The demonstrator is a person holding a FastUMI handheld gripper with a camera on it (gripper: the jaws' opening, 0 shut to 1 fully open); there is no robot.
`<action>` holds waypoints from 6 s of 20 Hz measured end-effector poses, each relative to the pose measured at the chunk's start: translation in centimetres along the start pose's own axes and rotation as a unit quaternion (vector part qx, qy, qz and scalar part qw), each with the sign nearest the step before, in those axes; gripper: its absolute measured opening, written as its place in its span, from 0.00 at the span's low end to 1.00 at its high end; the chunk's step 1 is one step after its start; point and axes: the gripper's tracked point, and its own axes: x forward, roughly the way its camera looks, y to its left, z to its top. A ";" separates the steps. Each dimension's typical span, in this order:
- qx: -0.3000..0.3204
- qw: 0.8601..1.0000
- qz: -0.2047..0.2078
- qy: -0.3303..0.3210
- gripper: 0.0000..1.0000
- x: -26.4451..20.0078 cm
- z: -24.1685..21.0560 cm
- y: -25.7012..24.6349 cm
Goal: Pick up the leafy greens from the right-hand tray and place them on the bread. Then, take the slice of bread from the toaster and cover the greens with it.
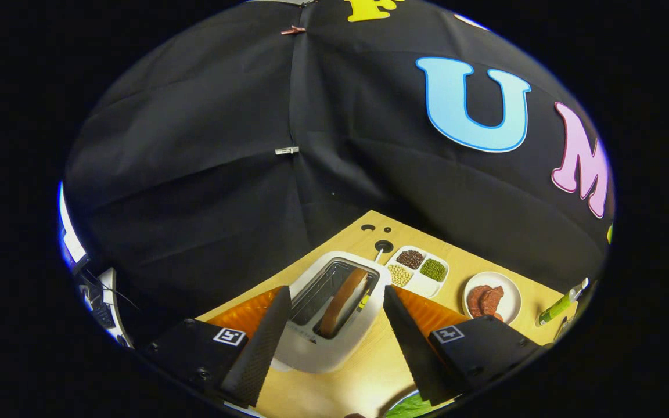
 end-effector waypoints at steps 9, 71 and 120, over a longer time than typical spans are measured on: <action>0.020 0.998 -0.037 0.045 1.00 5.7 -2.8 -0.4; 0.318 0.937 -0.098 0.110 0.20 -13.6 -24.8 -20.3; 0.113 0.936 -0.252 -0.217 0.99 -48.7 -11.1 -31.9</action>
